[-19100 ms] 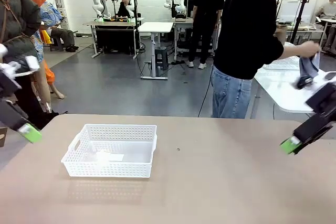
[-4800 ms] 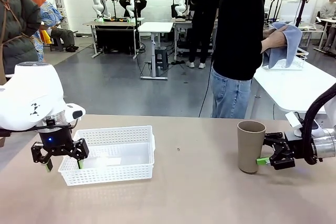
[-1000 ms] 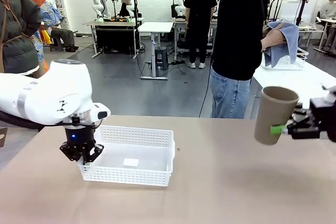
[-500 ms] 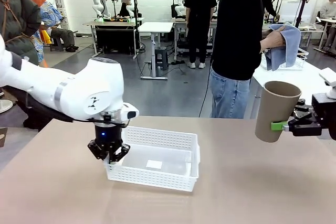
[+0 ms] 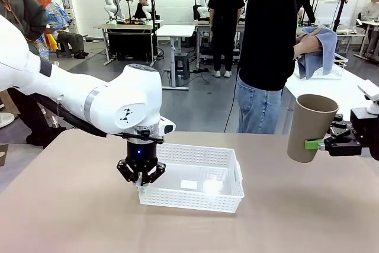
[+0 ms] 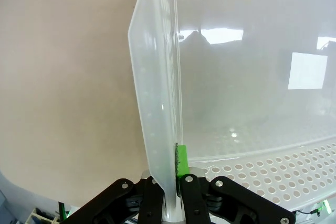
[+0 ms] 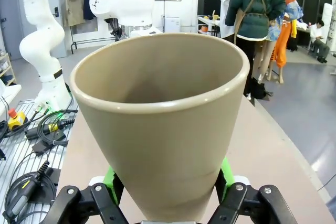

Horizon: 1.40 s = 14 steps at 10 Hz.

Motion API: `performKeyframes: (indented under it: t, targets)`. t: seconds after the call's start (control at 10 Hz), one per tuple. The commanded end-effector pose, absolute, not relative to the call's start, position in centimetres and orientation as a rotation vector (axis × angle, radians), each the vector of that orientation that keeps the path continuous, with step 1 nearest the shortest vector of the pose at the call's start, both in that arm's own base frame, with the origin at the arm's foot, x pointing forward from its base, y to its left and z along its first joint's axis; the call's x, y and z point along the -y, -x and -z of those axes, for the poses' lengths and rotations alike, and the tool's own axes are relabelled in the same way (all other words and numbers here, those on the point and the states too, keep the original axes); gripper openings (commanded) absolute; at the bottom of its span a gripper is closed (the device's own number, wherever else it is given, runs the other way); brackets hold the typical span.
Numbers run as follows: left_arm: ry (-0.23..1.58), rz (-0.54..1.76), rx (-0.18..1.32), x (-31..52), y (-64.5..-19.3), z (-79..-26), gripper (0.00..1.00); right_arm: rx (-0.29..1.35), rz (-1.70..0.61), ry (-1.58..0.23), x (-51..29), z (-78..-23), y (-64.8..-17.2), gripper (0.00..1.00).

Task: Clean and organize the cups into the basket.
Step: Pick up the Organizing basket and move it to the center of the table, then pick up the Reusable plastic cup from the right side of the table and place it inside the Organizing basket.

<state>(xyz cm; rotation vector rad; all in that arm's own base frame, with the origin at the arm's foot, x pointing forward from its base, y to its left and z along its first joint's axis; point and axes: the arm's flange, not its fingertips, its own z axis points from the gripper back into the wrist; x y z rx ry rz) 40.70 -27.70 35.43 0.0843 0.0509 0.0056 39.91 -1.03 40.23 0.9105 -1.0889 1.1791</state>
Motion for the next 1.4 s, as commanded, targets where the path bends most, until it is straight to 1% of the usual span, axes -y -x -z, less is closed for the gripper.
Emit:
performKeyframes:
  t: [0.0,0.1,0.5,0.6,0.7,0.8,1.0,1.1,1.3]
  targets:
    - [-0.112,-0.031,-0.04,27.3,-39.9,-35.5,0.0,1.091,-1.195,-0.905,1.1,-40.5,-39.9,0.24]
    - [-0.084,-0.006,-0.051,27.7,-40.7,-35.4,0.0,1.091,-1.195,-0.905,1.1,-40.5,-39.9,0.24]
    - [-0.084,-0.006,-0.051,27.7,-40.7,-35.4,0.0,1.091,-1.195,-0.905,1.1,-40.5,-39.9,0.24]
    - [-0.084,-0.006,-0.051,27.7,-40.7,-35.4,0.0,1.089,-1.179,-0.91,1.0,-40.2,-39.9,0.82]
    - [-0.084,-0.006,-0.051,27.7,-40.7,-35.4,0.0,1.058,-1.31,-0.834,-0.9,-42.2,-39.2,0.82]
    - [-0.084,-0.006,-0.051,27.7,-40.7,-35.4,0.0,0.983,-1.41,-0.753,-3.4,-44.4,-39.1,0.82]
    - [-0.084,-0.006,-0.051,27.7,-40.7,-35.4,0.0,0.844,-1.453,-0.65,-8.7,-47.8,-41.4,0.82]
    - [-0.084,-0.006,-0.051,27.7,-40.7,-35.4,0.0,0.762,-1.462,-0.547,-11.9,-48.1,-42.6,0.82]
    - [-0.084,-0.006,-0.051,27.7,-40.7,-35.4,0.0,0.607,-1.509,-0.426,-17.4,-47.5,-43.3,0.82]
